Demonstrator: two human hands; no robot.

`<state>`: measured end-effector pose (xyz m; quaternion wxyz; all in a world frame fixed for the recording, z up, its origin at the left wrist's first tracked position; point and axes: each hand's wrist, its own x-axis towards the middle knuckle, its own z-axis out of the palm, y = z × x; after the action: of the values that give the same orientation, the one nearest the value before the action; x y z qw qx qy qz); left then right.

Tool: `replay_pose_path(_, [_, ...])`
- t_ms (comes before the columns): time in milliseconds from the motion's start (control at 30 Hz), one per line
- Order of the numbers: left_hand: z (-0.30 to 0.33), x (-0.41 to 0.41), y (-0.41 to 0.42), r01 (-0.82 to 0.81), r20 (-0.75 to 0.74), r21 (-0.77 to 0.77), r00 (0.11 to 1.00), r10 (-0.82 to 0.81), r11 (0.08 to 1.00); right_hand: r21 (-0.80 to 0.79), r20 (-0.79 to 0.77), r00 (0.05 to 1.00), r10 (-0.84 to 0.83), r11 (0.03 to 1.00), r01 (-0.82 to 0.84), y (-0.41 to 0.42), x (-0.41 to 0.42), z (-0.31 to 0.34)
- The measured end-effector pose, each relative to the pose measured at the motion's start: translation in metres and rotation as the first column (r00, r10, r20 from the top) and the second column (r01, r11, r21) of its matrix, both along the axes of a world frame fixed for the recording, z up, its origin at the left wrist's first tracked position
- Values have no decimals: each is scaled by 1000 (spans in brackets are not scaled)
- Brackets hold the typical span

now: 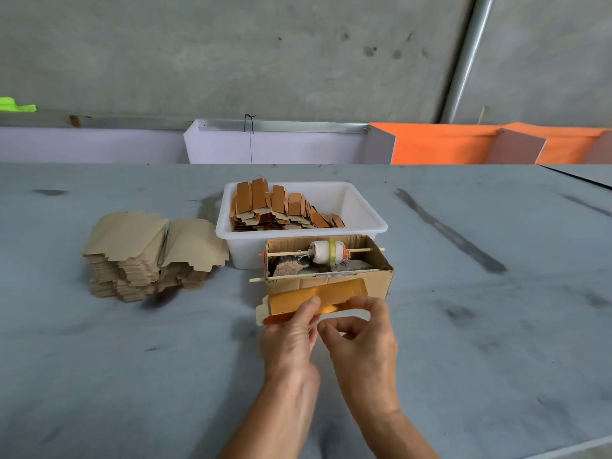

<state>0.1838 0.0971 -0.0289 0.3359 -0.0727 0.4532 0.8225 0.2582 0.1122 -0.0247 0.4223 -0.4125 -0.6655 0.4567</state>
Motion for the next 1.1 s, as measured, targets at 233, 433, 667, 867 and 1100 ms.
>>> replay_pose_path(233, [1, -1, 0, 25, 46, -19, 999, -24, 1000, -132, -150, 987, -60, 990, 40, 0, -3, -5])
replay_pose_path(433, [0, 1, -3, 33, 24, -50, 999, -32, 998, -125, -158, 987, -18, 992, -2, 8, -2, -7])
replay_pose_path(667, [2, 0, -5, 65, 10, -91, 998, -64, 994, -119, -242, 970, -15, 993, -15, 9, 1, -10])
replay_pose_path(867, [2, 2, -7, 67, -51, -116, 996, -73, 991, -169, -307, 952, 8, 984, -63, 7, 4, -12])
replay_pose_path(1100, [0, 6, -9, 48, -98, -134, 993, -62, 990, -374, -396, 918, 35, 907, -196, 7, 9, -9])
